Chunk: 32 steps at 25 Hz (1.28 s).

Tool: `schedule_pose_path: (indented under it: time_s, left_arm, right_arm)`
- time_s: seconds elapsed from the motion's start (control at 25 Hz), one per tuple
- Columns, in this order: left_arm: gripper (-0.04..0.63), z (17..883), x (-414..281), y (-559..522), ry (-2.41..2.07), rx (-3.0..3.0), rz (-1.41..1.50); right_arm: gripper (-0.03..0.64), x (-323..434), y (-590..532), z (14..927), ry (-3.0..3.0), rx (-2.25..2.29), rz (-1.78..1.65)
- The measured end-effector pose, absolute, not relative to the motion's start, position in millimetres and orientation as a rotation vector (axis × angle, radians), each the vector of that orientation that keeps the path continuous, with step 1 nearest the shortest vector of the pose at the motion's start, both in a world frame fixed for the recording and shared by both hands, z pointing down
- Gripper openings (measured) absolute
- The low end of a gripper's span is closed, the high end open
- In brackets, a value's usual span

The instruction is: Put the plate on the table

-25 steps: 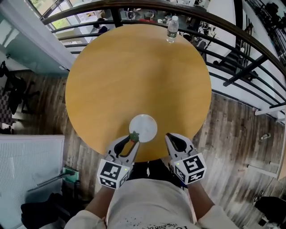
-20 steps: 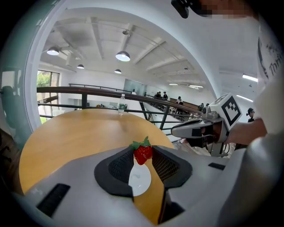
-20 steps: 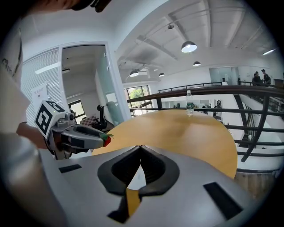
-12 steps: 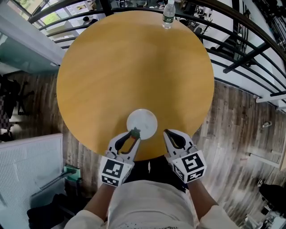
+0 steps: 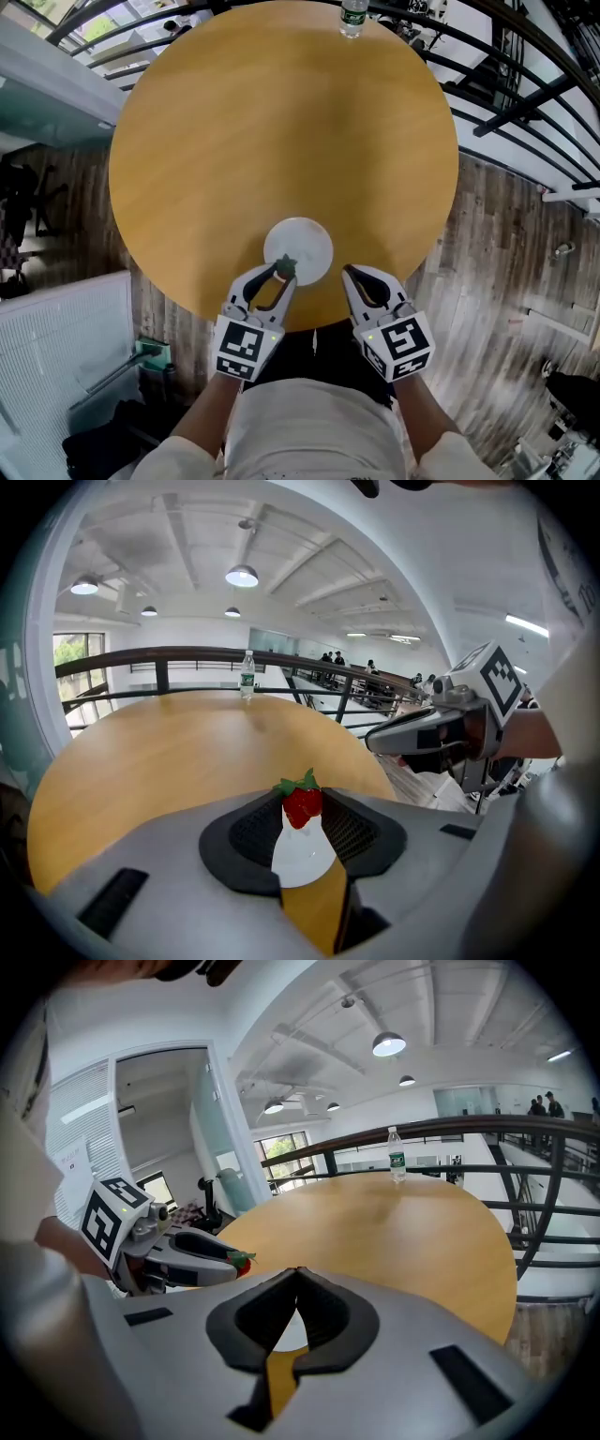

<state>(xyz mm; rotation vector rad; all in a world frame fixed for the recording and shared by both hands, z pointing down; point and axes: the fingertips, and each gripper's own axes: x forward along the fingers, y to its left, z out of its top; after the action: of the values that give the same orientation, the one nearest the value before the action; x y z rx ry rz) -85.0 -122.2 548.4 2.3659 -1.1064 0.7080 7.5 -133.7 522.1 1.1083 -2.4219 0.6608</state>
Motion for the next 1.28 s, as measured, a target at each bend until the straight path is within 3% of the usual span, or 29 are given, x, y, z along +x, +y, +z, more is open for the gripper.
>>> schedule_pose_path:
  time_s: [1.28]
  left_arm:
    - [0.144, 654, -60, -151, -1.005, 2.293, 1.064]
  right_arm:
    - [0.02, 16, -141, 559, -2.379, 1.097, 0.779]
